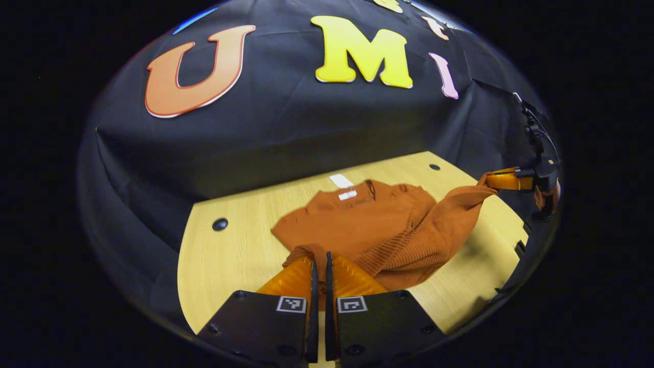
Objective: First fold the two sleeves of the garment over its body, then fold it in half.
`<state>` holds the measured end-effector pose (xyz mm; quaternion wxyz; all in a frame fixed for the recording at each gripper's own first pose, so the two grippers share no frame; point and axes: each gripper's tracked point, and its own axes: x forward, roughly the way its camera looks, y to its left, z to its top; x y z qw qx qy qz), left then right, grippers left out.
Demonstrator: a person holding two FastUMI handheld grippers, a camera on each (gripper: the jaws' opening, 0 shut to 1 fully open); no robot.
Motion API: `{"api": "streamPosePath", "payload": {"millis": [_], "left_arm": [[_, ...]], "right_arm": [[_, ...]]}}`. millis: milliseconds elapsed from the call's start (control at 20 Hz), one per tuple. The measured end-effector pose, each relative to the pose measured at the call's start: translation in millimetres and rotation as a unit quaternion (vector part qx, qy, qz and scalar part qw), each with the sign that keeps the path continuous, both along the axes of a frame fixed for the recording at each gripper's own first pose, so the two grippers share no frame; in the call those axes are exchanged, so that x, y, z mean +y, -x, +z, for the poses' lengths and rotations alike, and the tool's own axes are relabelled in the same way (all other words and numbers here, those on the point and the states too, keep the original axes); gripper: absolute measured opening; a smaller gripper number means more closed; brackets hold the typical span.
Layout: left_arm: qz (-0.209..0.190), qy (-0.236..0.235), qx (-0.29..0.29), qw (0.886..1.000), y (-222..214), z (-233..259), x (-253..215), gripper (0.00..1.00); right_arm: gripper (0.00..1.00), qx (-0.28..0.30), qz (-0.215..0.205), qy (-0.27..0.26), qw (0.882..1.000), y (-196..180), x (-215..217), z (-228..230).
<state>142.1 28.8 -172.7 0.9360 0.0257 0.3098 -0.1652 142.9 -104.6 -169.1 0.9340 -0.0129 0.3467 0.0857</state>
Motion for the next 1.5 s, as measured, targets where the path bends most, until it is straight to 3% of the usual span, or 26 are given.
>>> {"api": "streamPosePath", "payload": {"millis": [150, 300, 600, 800, 950, 1200, 1450, 1500], "left_arm": [[0.022, 0.016, -0.028, 0.999, -56.3, 23.3, 1.3, 0.08], [0.039, -0.001, -0.047, 0.998, -112.6, 23.7, 13.0, 0.08], [0.072, 0.014, -0.007, 0.997, -187.1, -29.4, 6.9, 0.08], [0.092, 0.005, 0.027, 0.995, -206.5, -81.7, 1.5, 0.08], [0.094, 0.023, 0.055, 0.994, -206.1, -114.0, -9.9, 0.08], [0.103, 0.013, 0.068, 0.992, -214.6, -143.9, -14.4, 0.11], [0.105, 0.017, 0.059, 0.993, -218.5, -148.0, -12.6, 0.25], [0.107, 0.013, 0.058, 0.992, -218.7, -147.7, -10.3, 0.42]], "right_arm": [[0.05, -0.03, -0.003, 0.007, 1.0, -62.2, 4.7, 15.9], [0.05, -0.048, -0.013, -0.003, 0.999, -119.2, 14.9, 16.8], [0.05, -0.05, -0.019, 0.006, 0.999, -196.5, 26.2, -40.0], [0.05, -0.023, -0.018, 0.014, 0.999, -215.3, 25.3, -95.2], [0.05, -0.002, -0.023, 0.0, 1.0, -223.2, 28.2, -131.9], [0.05, 0.018, -0.035, 0.038, 0.999, -233.6, 21.3, -172.2], [0.09, 0.023, -0.04, 0.042, 0.998, -231.1, 20.7, -176.3], [0.1, 0.031, -0.045, 0.035, 0.998, -226.4, 21.6, -173.4]]}}
